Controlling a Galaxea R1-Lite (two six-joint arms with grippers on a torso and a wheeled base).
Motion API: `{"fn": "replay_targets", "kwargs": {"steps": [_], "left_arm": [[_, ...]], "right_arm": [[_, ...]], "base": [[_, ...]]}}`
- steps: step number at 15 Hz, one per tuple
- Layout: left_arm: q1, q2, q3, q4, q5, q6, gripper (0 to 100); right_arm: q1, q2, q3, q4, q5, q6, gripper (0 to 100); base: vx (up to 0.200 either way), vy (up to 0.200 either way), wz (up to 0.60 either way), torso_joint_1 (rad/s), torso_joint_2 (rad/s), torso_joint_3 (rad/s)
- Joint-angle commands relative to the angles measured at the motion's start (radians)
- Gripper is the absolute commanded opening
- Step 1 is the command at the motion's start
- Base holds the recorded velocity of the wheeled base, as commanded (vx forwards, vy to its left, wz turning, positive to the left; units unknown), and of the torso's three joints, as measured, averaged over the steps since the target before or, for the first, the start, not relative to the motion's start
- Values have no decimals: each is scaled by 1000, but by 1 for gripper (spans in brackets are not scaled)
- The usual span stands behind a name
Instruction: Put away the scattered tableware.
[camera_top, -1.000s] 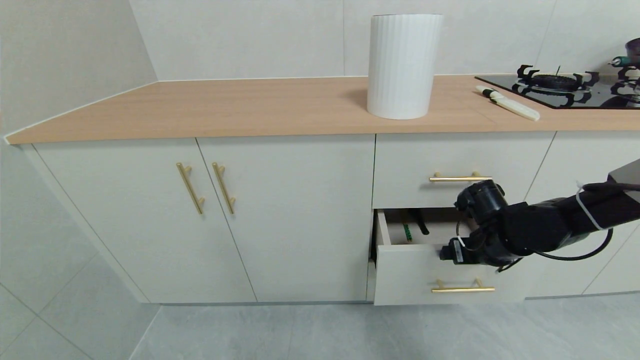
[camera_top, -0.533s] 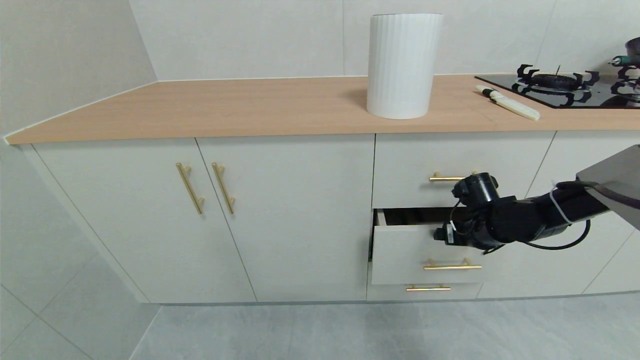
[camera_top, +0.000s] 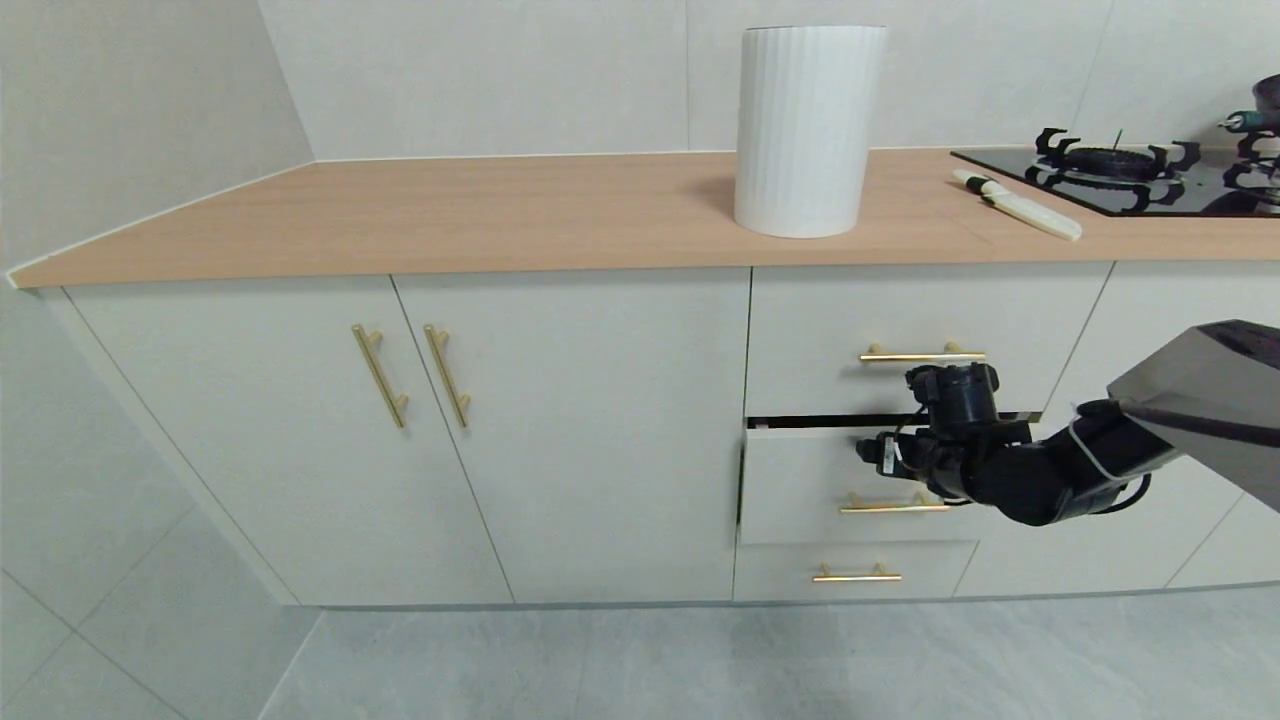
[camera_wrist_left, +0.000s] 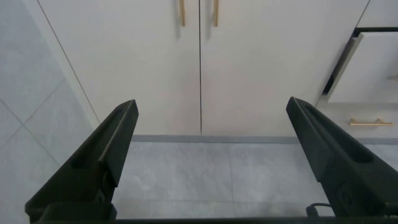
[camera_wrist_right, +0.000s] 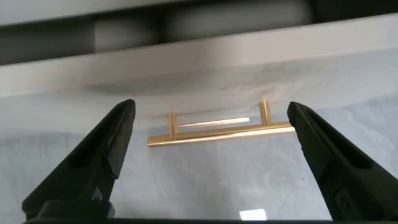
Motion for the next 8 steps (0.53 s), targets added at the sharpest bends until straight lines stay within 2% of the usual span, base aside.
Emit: {"fn": "replay_targets", "kwargs": {"steps": [1, 5, 8], "left_arm": [[1, 1, 0, 0, 0, -1, 100], [1, 1, 0, 0, 0, -1, 100], [1, 1, 0, 0, 0, -1, 100]], "right_arm": [[1, 28, 23, -45, 0, -1, 100], [1, 69, 25, -137, -1, -2, 100], [1, 102, 46, -288, -1, -27, 100]], "base": [[0, 0, 0, 0, 0, 0], [0, 0, 0, 0, 0, 0], [0, 0, 0, 0, 0, 0]]}}
